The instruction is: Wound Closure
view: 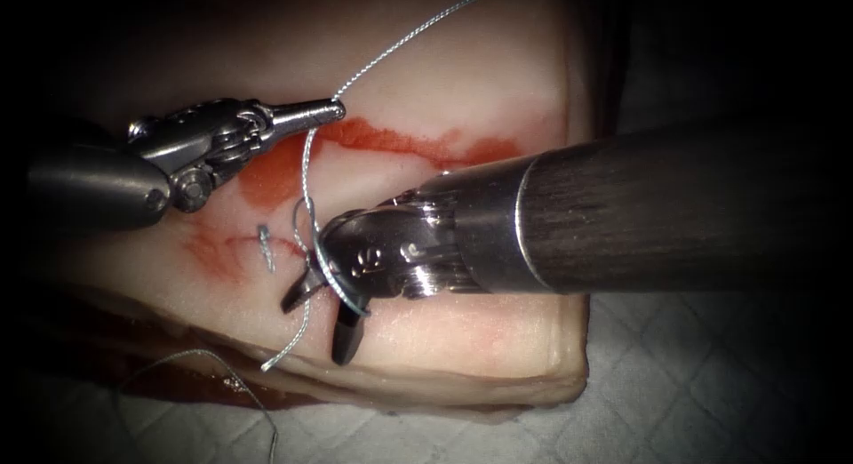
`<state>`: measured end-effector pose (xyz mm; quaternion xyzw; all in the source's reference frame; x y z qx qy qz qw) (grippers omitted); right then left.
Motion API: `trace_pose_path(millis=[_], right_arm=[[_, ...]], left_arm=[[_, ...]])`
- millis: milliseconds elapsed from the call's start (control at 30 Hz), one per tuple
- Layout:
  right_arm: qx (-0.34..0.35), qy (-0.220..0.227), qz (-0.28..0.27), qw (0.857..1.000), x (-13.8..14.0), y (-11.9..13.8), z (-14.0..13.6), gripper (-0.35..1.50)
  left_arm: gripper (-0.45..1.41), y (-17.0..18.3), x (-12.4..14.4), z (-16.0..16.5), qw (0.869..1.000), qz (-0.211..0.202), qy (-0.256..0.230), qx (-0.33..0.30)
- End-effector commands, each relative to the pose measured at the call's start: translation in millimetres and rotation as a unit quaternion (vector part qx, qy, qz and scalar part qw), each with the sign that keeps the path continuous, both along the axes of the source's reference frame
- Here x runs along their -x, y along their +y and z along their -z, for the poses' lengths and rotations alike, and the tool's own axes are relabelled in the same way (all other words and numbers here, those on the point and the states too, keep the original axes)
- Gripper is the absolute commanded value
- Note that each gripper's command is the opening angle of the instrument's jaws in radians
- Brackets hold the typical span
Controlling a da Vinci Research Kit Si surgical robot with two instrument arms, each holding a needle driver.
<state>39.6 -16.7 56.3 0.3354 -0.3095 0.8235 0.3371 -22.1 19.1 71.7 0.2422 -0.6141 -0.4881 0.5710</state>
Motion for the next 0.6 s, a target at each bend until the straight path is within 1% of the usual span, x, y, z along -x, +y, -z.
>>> trace_pose_path(millis=[33, 167, 200, 267, 300, 333, 367, 400, 500, 533, 600], right_arm=[[0.000, 0.002, -0.002, 1.000, -1.5, 0.2, -0.3, 0.76], [0.000, 0.000, -0.005, 1.000, -2.2, 0.4, -0.4, 0.71], [0.000, -0.004, -0.006, 1.000, -2.4, 0.4, -0.5, 0.66], [0.005, 0.003, -0.001, 1.000, -2.6, 0.2, -0.7, 0.59], [0.008, 0.007, 0.002, 1.000, -2.7, 0.0, -1.0, 0.52], [0.010, 0.009, 0.004, 1.000, -2.8, -0.1, -1.1, 0.52], [0.012, 0.011, 0.006, 1.000, -3.0, -0.2, -1.4, 0.34], [0.014, 0.012, 0.008, 1.000, -3.0, -0.2, -1.5, 0.26], [0.018, 0.013, 0.014, 1.000, -3.0, -0.3, -1.6, 0.15], [0.020, 0.010, 0.016, 1.000, -2.9, -0.4, -1.6, 0.15], [0.025, 0.005, 0.022, 0.999, -2.9, -0.4, -1.7, 0.00]], left_arm=[[-0.45, 0.1, 0.5, -0.5, 1.000, 0.000, -0.001, 0.000], [-0.45, 0.1, 0.5, -0.5, 1.000, 0.000, -0.001, 0.000], [-0.45, 0.0, 0.5, -0.4, 1.000, 0.000, -0.001, 0.000], [-0.45, 0.0, 0.5, -0.4, 1.000, -0.001, -0.001, 0.000], [-0.45, -0.1, 0.5, -0.3, 1.000, -0.001, -0.001, 0.000], [-0.45, -0.1, 0.5, -0.3, 1.000, -0.001, -0.001, 0.000], [-0.45, 0.0, 0.5, -0.2, 1.000, -0.001, -0.001, 0.000], [-0.45, 0.0, 0.5, -0.2, 1.000, -0.001, -0.001, 0.000], [-0.45, -0.1, 0.5, -0.1, 1.000, -0.001, -0.001, -0.001], [-0.45, -0.1, 0.5, -0.1, 1.000, -0.001, -0.001, -0.001], [-0.45, -0.1, 0.5, 0.0, 1.000, -0.001, -0.001, -0.001]])
